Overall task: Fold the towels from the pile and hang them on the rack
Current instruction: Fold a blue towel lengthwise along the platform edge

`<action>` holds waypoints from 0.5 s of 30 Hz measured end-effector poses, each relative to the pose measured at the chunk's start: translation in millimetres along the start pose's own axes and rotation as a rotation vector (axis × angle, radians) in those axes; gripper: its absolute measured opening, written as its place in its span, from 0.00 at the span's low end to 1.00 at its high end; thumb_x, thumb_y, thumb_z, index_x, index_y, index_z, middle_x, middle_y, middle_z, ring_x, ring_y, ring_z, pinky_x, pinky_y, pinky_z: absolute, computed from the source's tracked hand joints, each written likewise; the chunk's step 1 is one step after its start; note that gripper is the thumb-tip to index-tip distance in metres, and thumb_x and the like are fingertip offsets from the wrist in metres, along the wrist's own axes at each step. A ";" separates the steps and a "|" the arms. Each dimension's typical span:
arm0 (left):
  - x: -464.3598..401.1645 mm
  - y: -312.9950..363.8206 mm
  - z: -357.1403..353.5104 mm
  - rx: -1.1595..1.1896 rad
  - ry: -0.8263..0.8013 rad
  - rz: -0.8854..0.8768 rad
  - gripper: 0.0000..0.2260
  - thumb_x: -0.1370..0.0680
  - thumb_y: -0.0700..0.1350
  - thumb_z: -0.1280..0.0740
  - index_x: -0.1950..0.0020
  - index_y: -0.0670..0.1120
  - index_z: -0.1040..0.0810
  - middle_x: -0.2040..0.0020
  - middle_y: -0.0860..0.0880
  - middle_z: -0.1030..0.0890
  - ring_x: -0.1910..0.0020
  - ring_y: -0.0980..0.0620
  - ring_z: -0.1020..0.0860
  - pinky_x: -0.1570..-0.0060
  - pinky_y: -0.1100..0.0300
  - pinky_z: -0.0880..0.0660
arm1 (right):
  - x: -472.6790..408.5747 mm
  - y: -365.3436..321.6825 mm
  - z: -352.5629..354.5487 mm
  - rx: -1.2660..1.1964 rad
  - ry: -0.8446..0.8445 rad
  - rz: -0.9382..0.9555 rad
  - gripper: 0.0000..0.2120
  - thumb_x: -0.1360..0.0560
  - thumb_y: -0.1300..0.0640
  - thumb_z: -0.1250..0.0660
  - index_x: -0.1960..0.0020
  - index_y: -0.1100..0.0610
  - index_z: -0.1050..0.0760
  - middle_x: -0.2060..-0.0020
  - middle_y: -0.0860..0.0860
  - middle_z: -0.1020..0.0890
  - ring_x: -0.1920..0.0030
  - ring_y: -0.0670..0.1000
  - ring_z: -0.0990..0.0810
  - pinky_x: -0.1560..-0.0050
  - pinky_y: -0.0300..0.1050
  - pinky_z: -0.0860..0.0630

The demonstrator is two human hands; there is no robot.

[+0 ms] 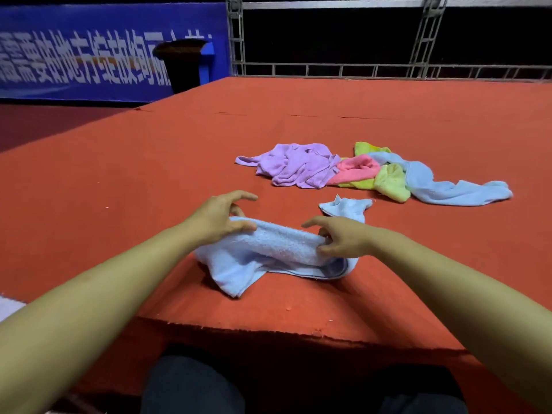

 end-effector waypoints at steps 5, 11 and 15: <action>11.5 -13.3 -3.7 0.073 -0.064 0.097 0.26 0.33 0.44 0.20 0.39 0.58 0.24 0.63 0.51 0.16 0.64 0.58 0.21 0.58 0.63 0.27 | 9.9 20.6 -3.6 -0.026 0.128 -0.037 0.27 0.27 0.57 0.30 0.29 0.52 0.31 0.56 0.45 0.23 0.59 0.42 0.24 0.59 0.29 0.33; 27.5 -28.8 -2.0 0.169 -0.094 0.174 0.19 0.27 0.38 0.25 0.41 0.55 0.24 0.72 0.55 0.24 0.72 0.57 0.28 0.71 0.63 0.29 | 35.3 33.0 5.1 -0.277 0.346 -0.037 0.25 0.26 0.60 0.29 0.32 0.46 0.30 0.56 0.53 0.17 0.63 0.44 0.23 0.61 0.33 0.29; 32.9 -30.0 11.0 0.327 0.064 0.157 0.19 0.25 0.38 0.28 0.37 0.54 0.25 0.59 0.49 0.15 0.61 0.55 0.22 0.57 0.61 0.24 | 56.5 23.3 15.0 -0.473 0.378 0.005 0.29 0.27 0.60 0.27 0.30 0.46 0.33 0.62 0.54 0.19 0.66 0.43 0.27 0.61 0.32 0.31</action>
Point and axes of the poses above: each hand's wrist, its own x-axis away from the middle knuckle, its own z-axis out of the back of the hand, y = z × x, the point moved 1 cm from there along -x, towards the middle knuckle
